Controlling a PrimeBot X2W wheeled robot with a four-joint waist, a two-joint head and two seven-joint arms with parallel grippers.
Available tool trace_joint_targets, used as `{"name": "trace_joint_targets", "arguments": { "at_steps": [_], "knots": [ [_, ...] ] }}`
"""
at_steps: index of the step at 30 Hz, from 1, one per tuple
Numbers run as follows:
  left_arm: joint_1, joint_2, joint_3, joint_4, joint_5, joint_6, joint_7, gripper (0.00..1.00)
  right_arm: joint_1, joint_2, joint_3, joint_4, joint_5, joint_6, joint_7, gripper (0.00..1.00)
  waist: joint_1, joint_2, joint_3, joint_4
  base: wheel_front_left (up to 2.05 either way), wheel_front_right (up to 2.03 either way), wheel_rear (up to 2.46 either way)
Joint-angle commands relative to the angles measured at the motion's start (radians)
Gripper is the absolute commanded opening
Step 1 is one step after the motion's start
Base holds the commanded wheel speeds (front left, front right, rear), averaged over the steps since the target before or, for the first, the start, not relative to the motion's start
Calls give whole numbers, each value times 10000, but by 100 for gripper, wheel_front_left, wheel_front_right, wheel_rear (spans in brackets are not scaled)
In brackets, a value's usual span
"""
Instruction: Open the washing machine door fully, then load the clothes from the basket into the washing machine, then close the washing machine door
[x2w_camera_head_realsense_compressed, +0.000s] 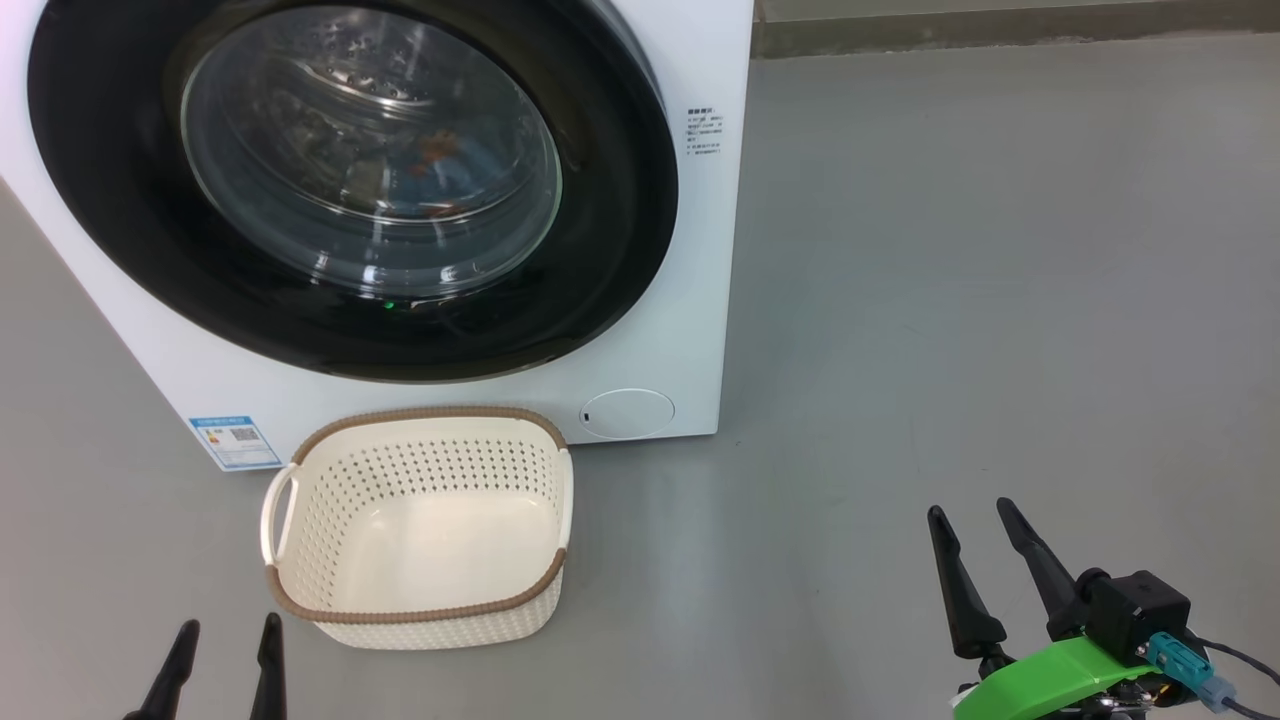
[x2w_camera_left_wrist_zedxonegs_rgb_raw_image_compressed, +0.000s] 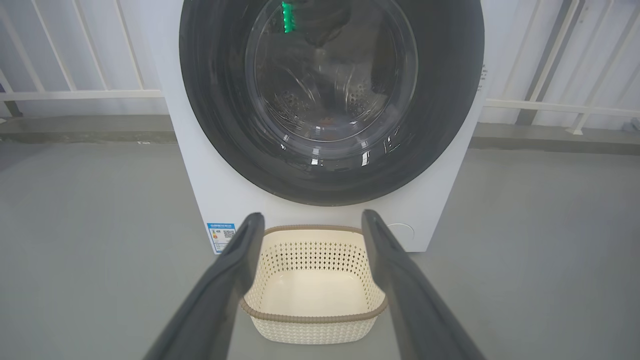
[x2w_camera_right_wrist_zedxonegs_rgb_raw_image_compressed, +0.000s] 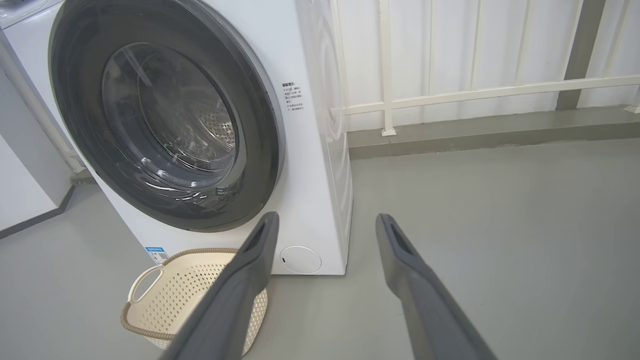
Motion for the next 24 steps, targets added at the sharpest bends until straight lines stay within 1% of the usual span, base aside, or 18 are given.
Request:
{"name": "trace_joint_targets", "arguments": {
  "at_steps": [1, 9, 10, 11, 14, 17, 21, 24],
  "knots": [
    [-221, 152, 368, -235, -113, -24, -65, 100, -10, 7, 224, -219, -40, -59, -47, 100, 0, -1, 0, 3, 0, 0, 0],
    [-229, 240, 271, -126, -306, -25, -65, 100, -42, 7, 238, -215, 38, -59, -47, 100, 0, -1, 24, 27, 0, 0, 0],
    [-211, 232, 213, -8, -471, -25, -65, 0, -42, 7, 240, -211, 37, -59, -47, 0, 0, -1, 27, 30, 0, 0, 0],
    [0, 15, -108, 225, -417, 2, 9, 0, -1, 4, -2, 56, 7, 2, 2, 0, 0, -1, 27, 30, 0, 0, 0],
    [5, -219, -175, 574, -438, 2, 25, 0, 60, 21, 1, 431, 28, 2, 12, 0, 0, -1, 28, 31, 0, 0, 0],
    [-60, -229, -155, 598, -759, 1, 119, 0, 44, 21, -25, 424, 362, 0, 100, 0, 3, -1, 27, 25, 0, 0, 0],
    [-121, -241, -137, 601, -1193, 0, 240, 0, 40, 20, -62, 396, 810, -2, 220, 0, 22, -1, 7, 16, 0, 0, 0],
    [-196, -254, -124, 624, -1626, 0, 355, 0, 21, 20, -97, 389, 1253, -4, 338, 0, 2, -1, 27, 7, 0, 0, 0]
  ]
}}
